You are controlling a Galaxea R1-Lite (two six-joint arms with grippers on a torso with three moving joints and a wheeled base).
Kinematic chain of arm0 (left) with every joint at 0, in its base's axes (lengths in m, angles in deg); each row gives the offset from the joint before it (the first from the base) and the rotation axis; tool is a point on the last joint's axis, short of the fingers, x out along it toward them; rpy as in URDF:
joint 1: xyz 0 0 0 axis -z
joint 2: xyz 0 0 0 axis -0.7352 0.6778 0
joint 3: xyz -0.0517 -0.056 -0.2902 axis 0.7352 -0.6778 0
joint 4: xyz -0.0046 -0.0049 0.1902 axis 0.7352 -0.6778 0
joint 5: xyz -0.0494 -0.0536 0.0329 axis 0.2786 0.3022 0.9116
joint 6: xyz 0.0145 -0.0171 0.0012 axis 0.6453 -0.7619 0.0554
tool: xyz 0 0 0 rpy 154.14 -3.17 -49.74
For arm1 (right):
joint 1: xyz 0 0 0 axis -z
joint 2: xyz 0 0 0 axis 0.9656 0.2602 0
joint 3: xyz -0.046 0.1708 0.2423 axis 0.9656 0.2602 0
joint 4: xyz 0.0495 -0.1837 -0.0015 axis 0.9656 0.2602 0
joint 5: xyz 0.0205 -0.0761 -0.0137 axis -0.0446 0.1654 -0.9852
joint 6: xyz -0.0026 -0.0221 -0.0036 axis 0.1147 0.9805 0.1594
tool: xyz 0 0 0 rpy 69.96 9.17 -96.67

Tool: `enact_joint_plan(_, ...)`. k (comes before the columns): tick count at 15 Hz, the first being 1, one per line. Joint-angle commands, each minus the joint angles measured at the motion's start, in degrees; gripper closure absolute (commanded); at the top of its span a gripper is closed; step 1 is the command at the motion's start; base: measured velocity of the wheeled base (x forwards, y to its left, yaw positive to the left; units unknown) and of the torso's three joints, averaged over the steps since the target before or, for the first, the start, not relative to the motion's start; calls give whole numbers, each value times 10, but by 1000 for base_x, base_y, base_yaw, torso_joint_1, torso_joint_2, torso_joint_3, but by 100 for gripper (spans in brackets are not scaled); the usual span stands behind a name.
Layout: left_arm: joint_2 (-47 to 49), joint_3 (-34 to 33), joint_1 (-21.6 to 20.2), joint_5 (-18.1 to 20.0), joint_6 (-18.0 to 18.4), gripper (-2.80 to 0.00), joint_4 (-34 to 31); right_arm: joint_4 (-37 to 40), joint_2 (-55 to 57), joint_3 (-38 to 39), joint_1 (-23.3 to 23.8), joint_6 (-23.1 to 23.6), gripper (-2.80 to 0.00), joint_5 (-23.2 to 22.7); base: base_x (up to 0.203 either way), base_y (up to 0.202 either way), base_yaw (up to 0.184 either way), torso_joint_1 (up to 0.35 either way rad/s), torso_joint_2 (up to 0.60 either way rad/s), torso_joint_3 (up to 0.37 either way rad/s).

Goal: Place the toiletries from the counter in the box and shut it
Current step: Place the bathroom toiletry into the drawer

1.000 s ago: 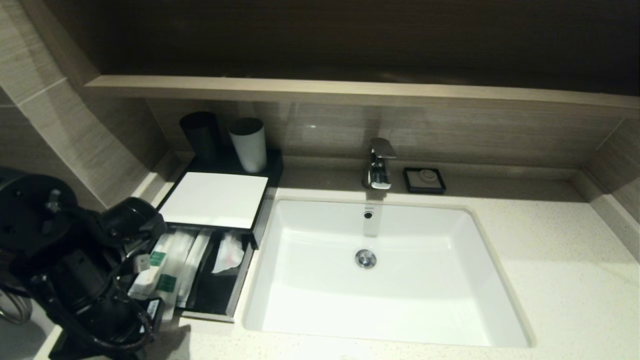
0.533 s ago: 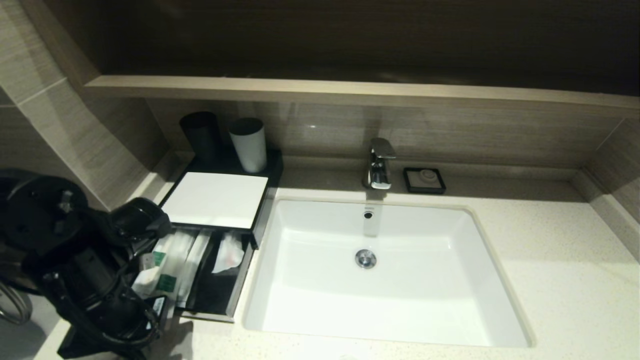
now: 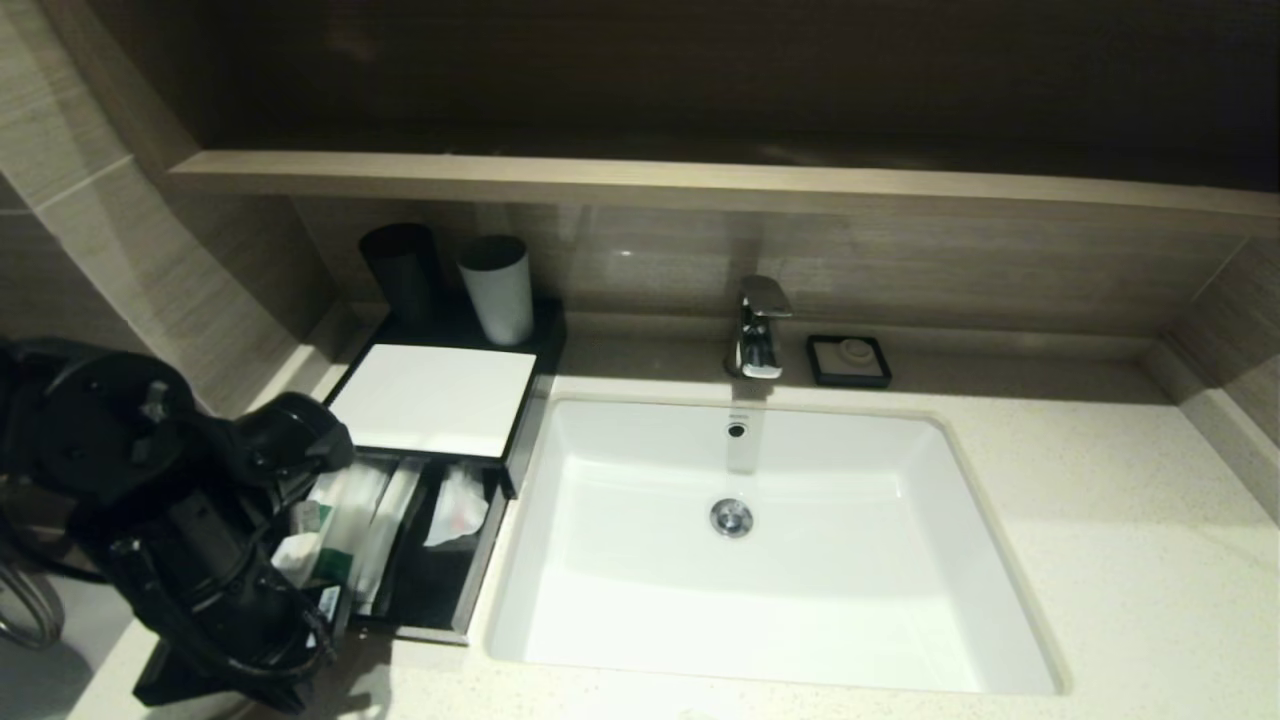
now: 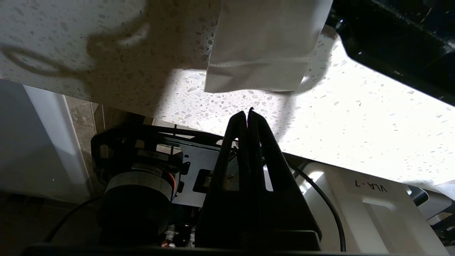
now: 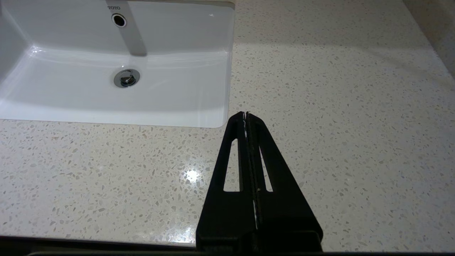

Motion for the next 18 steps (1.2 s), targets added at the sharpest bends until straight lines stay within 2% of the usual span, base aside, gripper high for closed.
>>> enact_joint_plan(1,3,1,0,-4,-2,0,2,0,-1,0,0,0,0,0,0,0,0,0,0,0)
enact_joint_plan(7,13,14,-1,-36,-6,0,15,0,-1,0,0,0,0,0,0,0,0,0,0,0)
enact_joint_plan(18,12,40,-6,-46,-5,0,23,0,-1,0,0,0,0,0,0,0,0,0,0,0)
